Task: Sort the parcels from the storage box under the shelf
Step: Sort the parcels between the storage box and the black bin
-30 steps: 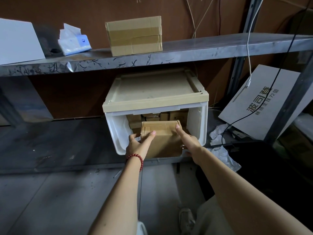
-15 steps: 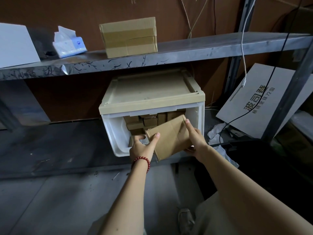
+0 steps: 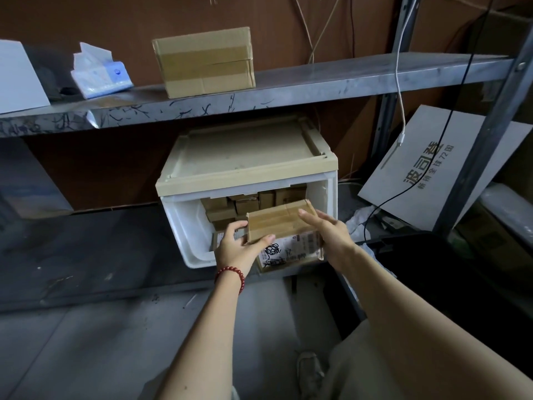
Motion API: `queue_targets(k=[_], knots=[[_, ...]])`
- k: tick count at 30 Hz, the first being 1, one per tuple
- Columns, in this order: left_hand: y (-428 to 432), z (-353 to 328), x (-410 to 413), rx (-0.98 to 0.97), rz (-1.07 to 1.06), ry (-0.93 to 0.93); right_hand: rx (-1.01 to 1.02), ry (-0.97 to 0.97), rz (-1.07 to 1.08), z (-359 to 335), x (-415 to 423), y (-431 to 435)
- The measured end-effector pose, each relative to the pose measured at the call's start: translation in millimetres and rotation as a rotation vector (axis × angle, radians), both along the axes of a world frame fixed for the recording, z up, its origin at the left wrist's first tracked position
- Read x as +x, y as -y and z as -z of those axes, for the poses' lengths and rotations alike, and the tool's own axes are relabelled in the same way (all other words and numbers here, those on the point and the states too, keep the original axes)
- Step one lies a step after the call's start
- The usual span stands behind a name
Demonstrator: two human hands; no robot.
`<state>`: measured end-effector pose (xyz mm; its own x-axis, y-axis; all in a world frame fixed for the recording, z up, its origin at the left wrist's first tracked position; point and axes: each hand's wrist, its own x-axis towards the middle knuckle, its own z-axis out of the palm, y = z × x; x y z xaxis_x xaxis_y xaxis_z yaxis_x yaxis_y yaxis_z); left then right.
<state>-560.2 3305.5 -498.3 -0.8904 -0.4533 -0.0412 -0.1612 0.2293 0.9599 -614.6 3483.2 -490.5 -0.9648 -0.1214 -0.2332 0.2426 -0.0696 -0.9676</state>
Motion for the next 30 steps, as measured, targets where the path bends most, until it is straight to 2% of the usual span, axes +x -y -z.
queue_targets(k=[2,5,8,10,14,19,24,27,30], knots=[[-3,0,0,0.011,-0.037,-0.057,0.037,-0.067,-0.016,-1,4,-1],[-13,-6,3,-0.066,-0.081,-0.009,0.1,-0.115,-0.004,-1,10,-24],[-31,-2,3,-0.108,0.026,0.007,0.134,-0.08,0.051,9,20,-64],[-50,1,5,-0.074,0.127,-0.016,0.171,-0.044,0.097,17,30,-94],[-98,3,0,-0.007,0.239,-0.033,0.12,-0.03,0.217,28,45,-144],[-160,-32,-18,-0.159,0.38,-0.06,0.104,-0.055,0.413,23,53,-195],[-215,-32,-24,-0.416,0.513,0.069,0.149,-0.073,0.516,32,60,-233],[-240,-1,-18,-0.352,0.515,0.113,0.196,-0.059,0.508,57,67,-253],[-257,33,-13,-0.246,0.431,0.19,0.058,-0.01,0.415,89,76,-268]])
